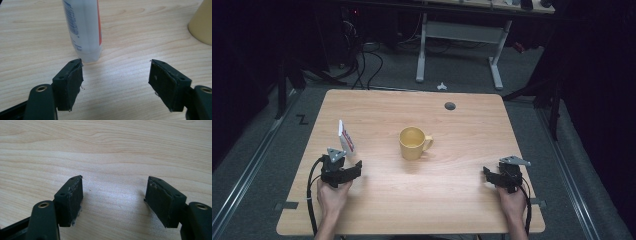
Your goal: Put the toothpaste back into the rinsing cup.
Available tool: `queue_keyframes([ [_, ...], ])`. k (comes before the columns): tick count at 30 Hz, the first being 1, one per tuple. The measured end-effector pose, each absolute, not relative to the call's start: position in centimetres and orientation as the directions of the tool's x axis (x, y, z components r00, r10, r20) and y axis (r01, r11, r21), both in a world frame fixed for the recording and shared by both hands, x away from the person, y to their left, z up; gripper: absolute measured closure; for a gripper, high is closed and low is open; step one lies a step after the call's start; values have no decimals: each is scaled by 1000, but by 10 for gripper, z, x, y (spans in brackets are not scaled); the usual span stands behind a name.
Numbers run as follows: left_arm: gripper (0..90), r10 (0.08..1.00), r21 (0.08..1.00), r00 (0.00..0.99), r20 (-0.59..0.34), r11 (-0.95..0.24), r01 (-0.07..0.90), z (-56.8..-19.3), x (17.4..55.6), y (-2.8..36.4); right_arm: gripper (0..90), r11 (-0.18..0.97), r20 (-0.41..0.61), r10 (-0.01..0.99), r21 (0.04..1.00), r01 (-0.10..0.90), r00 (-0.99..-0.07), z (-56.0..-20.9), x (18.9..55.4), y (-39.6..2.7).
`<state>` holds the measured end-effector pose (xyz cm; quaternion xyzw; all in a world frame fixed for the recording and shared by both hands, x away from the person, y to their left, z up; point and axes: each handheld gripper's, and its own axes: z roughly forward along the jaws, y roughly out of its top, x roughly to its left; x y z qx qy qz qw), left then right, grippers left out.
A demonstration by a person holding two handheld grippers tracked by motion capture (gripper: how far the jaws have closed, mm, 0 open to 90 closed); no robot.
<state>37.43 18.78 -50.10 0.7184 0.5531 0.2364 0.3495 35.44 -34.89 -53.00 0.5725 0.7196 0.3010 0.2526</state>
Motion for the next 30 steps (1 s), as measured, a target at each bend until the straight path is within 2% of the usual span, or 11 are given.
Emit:
queue_keyframes([
  [12, 289, 962, 786, 265, -70, -111, 609, -489, 379, 194, 304, 163, -19, 976, 723, 672, -217, -530, 354, -349],
  [30, 346, 969, 810, 239, -56, -96, 578, -473, 393, 199, 303, 166, -21, 976, 723, 671, -218, -530, 354, -349],
])
